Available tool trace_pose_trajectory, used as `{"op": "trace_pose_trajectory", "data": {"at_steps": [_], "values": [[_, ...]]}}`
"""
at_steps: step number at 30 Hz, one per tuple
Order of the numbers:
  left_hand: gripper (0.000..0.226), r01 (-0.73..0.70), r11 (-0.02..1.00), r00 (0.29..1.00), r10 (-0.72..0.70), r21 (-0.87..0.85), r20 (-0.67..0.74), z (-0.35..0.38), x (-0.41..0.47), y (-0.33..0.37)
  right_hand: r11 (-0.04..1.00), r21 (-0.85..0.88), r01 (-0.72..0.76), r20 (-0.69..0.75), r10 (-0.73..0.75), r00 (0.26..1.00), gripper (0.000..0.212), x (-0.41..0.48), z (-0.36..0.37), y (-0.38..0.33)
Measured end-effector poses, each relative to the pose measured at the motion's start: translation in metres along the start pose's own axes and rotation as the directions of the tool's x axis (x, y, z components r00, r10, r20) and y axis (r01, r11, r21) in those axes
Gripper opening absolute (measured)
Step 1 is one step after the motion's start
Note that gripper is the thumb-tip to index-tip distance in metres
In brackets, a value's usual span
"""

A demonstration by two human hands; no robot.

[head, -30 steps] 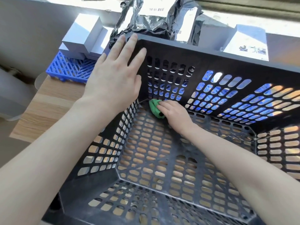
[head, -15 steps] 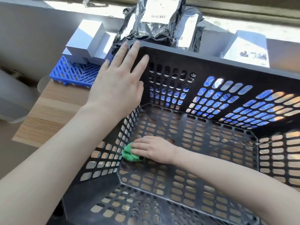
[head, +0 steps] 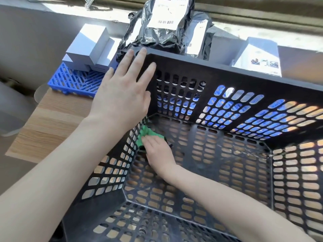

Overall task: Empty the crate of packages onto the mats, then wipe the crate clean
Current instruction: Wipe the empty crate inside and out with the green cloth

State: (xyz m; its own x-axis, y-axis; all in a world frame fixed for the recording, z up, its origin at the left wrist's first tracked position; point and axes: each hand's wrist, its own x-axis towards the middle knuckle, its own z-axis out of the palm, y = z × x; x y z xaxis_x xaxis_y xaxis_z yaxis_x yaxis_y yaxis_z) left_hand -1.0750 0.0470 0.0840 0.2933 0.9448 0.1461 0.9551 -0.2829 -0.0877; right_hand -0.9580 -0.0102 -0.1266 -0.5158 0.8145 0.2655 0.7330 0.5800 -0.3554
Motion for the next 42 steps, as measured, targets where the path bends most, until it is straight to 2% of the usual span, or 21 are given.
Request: {"op": "trace_pose_trajectory", "data": {"at_steps": [2, 3, 6, 8, 10, 12, 13, 15, 17, 19, 21, 24, 27, 30, 33, 36, 38, 42], "values": [[0.061, 0.001, 1.000, 1.000, -0.001, -0.002, 0.002, -0.001, 0.000, 0.000, 0.987, 0.055, 0.150, 0.048, -0.153, 0.987, 0.035, -0.027, -0.002, -0.008], [0.061, 0.000, 1.000, 1.000, 0.000, -0.006, 0.002, -0.001, 0.000, 0.000, 0.961, 0.096, 0.259, 0.098, -0.268, 0.958, 0.030, -0.043, -0.003, -0.012], [0.061, 0.002, 1.000, 1.000, -0.002, -0.007, 0.003, -0.001, 0.000, 0.001, 0.815, 0.256, 0.520, 0.230, -0.574, 0.786, 0.025, -0.084, -0.004, -0.022], [0.061, 0.005, 1.000, 1.000, -0.005, -0.004, 0.002, -0.001, -0.001, 0.001, 0.739, 0.288, 0.609, 0.236, -0.671, 0.703, 0.026, -0.084, -0.006, -0.014], [0.061, 0.004, 1.000, 1.000, -0.004, 0.000, 0.000, 0.000, -0.001, 0.000, 0.661, 0.249, 0.707, 0.226, -0.750, 0.621, 0.029, -0.063, -0.011, 0.003], [0.061, 0.000, 1.000, 1.000, 0.000, -0.004, -0.004, 0.000, 0.000, 0.000, 0.615, 0.171, 0.770, 0.209, -0.786, 0.582, 0.030, -0.035, -0.016, 0.019], [0.061, -0.001, 1.000, 1.000, 0.001, -0.006, -0.007, 0.000, 0.000, 0.000, 0.622, 0.121, 0.774, 0.207, -0.778, 0.593, 0.030, -0.022, -0.015, 0.027], [0.061, 0.000, 1.000, 1.000, 0.000, -0.006, -0.015, 0.001, 0.000, 0.000, 0.702, 0.001, 0.713, 0.195, -0.699, 0.688, 0.030, 0.005, -0.017, 0.047], [0.061, -0.004, 1.000, 1.000, 0.004, -0.004, -0.022, 0.002, -0.001, -0.001, 0.825, -0.140, 0.548, 0.144, -0.531, 0.835, 0.027, 0.028, -0.024, 0.074], [0.060, -0.006, 1.000, 1.000, 0.006, 0.000, -0.023, 0.003, -0.001, -0.001, 0.905, -0.240, 0.352, 0.071, -0.345, 0.936, 0.025, 0.043, -0.035, 0.098], [0.061, -0.012, 1.000, 1.000, 0.012, -0.003, -0.027, 0.003, 0.000, -0.001, 0.935, -0.272, 0.227, 0.024, -0.229, 0.973, 0.025, 0.045, -0.038, 0.100], [0.061, -0.009, 1.000, 0.999, 0.009, -0.011, -0.031, 0.004, 0.000, -0.003, 0.974, -0.182, 0.135, -0.004, -0.138, 0.990, 0.026, 0.026, -0.029, 0.075], [0.061, -0.011, 1.000, 1.000, 0.011, -0.005, -0.023, 0.005, 0.001, -0.003, 0.981, -0.150, 0.124, 0.001, -0.125, 0.992, 0.031, -0.006, -0.027, 0.058], [0.061, -0.016, 1.000, 1.000, 0.016, 0.000, -0.010, 0.004, 0.002, -0.003, 0.962, -0.085, 0.261, 0.071, -0.255, 0.964, 0.030, -0.039, -0.035, 0.050], [0.062, -0.012, 1.000, 1.000, 0.012, 0.007, -0.004, 0.004, 0.001, -0.003, 0.884, 0.061, 0.463, 0.232, -0.464, 0.855, 0.029, -0.088, -0.042, 0.033], [0.062, -0.010, 1.000, 1.000, 0.010, -0.001, -0.012, 0.004, 0.001, -0.003, 0.820, 0.206, 0.534, 0.268, -0.572, 0.775, 0.032, -0.134, -0.047, 0.016], [0.062, -0.016, 1.000, 1.000, 0.016, -0.005, -0.014, 0.005, 0.001, -0.004, 0.798, 0.184, 0.574, 0.269, -0.603, 0.751, 0.034, -0.138, -0.052, 0.021], [0.062, -0.038, 0.999, 0.999, 0.038, 0.009, -0.013, 0.005, 0.001, -0.005, 0.683, 0.126, 0.719, 0.308, -0.716, 0.626, 0.034, -0.115, -0.052, 0.049]]}}
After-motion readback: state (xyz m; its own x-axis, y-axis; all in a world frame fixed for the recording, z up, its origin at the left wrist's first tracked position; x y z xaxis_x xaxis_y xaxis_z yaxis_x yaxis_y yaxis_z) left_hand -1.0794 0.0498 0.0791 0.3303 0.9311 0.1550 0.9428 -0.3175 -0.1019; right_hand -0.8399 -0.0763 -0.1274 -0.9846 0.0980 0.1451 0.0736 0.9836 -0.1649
